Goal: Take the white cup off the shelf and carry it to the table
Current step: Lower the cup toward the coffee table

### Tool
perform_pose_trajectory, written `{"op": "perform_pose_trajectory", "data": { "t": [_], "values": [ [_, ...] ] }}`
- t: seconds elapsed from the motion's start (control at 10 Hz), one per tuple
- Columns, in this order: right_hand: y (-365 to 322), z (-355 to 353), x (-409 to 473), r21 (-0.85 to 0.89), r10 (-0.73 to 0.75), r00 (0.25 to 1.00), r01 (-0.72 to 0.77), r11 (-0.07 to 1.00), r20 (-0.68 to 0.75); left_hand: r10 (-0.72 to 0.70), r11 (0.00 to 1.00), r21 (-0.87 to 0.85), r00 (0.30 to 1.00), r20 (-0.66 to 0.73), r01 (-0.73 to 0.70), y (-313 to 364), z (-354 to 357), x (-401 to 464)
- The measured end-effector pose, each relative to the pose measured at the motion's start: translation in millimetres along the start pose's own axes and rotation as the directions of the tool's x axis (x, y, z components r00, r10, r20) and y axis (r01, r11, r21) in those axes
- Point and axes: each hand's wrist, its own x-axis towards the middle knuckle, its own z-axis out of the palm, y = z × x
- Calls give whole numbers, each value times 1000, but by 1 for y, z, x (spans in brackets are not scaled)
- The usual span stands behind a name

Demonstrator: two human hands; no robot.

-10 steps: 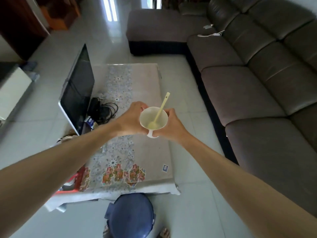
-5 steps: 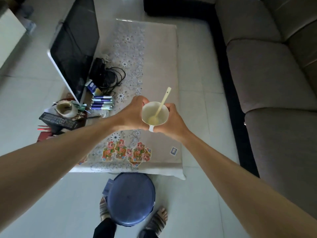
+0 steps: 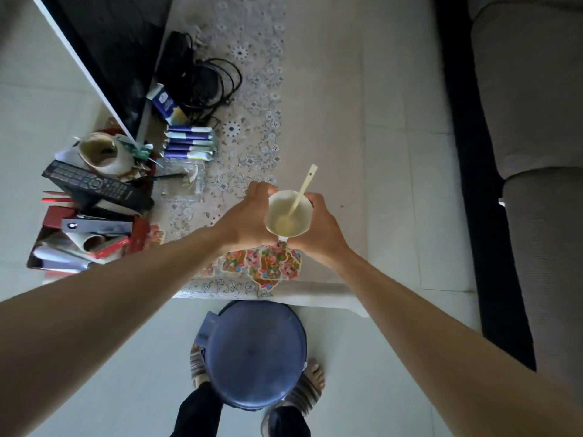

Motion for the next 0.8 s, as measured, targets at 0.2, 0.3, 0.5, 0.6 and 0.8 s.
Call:
{"op": "perform_pose_trajectory", "data": {
  "t": [0.2, 0.3, 0.5, 0.6, 0.8],
  "values": [
    [27, 43, 28, -44, 8, 1000, -8, 999, 10, -3, 997, 73, 1000, -25, 5, -44, 32, 15],
    [38, 58, 39, -55, 5, 1000, -4, 998, 17, 10, 995, 100, 999, -45, -5, -61, 45, 22],
    [65, 83, 53, -150, -60, 997, 67, 986, 49, -14, 987, 158, 1000, -20, 17, -88, 64, 31],
    [71, 92, 56, -212, -87, 995, 94, 973, 41, 21, 982, 187, 999, -28, -15, -97, 71, 32],
    [70, 99, 58, -285, -89, 994, 101, 953, 55, 29, 981, 195, 1000, -12, -26, -102, 78, 30]
  ]
}}
